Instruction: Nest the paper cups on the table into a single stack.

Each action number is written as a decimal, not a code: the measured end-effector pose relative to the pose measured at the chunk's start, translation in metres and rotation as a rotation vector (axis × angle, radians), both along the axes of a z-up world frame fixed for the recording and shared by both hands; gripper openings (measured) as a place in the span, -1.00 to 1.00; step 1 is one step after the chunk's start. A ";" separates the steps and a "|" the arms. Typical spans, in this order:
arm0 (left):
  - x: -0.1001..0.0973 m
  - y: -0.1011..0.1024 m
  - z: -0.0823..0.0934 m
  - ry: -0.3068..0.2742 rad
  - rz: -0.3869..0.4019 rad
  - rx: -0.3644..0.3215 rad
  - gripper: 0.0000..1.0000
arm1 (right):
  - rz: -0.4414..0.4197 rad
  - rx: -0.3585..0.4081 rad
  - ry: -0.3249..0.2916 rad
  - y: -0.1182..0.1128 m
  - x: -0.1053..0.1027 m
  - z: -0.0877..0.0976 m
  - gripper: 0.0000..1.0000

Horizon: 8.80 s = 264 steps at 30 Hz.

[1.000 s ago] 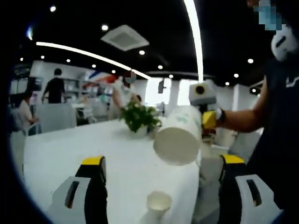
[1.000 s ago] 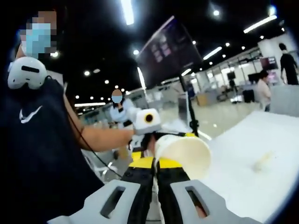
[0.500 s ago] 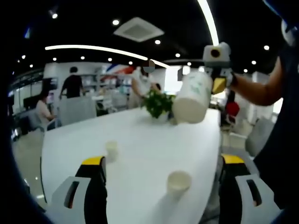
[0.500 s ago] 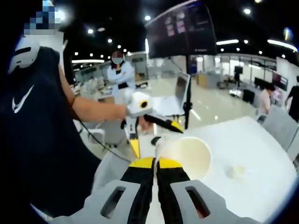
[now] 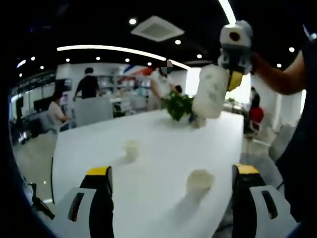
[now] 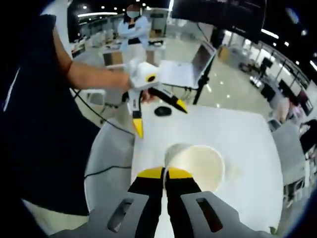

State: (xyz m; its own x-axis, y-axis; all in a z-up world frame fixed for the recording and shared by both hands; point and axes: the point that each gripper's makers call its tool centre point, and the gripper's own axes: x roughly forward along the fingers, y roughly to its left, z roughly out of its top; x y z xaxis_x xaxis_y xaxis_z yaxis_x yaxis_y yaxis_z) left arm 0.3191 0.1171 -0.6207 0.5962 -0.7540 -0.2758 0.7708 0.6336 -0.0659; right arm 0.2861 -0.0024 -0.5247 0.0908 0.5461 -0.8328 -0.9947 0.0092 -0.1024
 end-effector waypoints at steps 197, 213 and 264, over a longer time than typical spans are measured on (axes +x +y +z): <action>0.006 0.023 -0.053 0.045 0.178 0.025 0.97 | -0.525 0.448 -0.098 -0.073 0.067 -0.118 0.14; 0.006 0.033 -0.067 0.038 0.220 0.047 0.97 | -0.699 0.639 -0.255 -0.126 0.070 -0.133 0.36; 0.100 -0.022 -0.115 0.059 0.173 0.056 0.97 | -0.820 0.727 -0.174 -0.140 0.055 -0.178 1.00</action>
